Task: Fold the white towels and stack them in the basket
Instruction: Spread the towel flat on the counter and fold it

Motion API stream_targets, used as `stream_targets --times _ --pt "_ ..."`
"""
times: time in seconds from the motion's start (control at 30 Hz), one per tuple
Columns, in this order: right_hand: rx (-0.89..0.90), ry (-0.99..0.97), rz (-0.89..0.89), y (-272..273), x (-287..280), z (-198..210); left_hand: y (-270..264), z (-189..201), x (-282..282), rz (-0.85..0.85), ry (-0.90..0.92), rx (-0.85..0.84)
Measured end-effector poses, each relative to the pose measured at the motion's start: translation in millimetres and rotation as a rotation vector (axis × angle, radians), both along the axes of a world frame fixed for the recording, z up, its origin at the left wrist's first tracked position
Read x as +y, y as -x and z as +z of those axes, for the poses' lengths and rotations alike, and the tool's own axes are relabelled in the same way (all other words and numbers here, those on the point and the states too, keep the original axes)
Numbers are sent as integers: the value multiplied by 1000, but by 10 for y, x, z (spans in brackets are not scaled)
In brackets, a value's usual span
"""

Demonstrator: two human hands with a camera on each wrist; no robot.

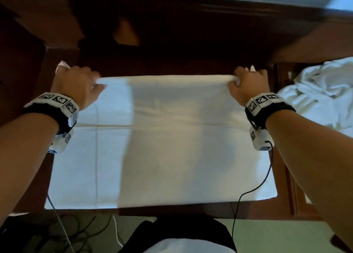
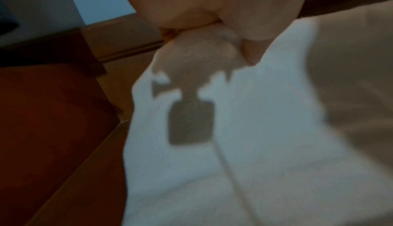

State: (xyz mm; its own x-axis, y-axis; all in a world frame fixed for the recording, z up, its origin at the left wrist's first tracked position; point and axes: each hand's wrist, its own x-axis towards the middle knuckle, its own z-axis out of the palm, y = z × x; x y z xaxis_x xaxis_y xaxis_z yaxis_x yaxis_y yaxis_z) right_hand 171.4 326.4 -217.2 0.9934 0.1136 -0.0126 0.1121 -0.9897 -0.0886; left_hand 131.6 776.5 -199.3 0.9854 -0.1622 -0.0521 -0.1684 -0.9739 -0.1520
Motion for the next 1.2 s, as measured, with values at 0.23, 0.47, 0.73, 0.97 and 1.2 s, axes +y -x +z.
stream_targets --times 0.23,0.47,0.73,0.97,1.2 --pt "-204 -37 -21 1163 8 211 1206 201 92 -43 74 -151" --pt "-96 36 -108 2651 -121 -274 2654 -376 69 -64 76 -87" --pt "260 205 -154 3111 -211 -638 2968 -892 -134 45 129 201" --pt "289 53 -83 3353 -497 -626 3216 -975 -60 40 322 204" --pt "389 65 -176 3428 -621 -711 3359 -1074 -17 -8 294 196"
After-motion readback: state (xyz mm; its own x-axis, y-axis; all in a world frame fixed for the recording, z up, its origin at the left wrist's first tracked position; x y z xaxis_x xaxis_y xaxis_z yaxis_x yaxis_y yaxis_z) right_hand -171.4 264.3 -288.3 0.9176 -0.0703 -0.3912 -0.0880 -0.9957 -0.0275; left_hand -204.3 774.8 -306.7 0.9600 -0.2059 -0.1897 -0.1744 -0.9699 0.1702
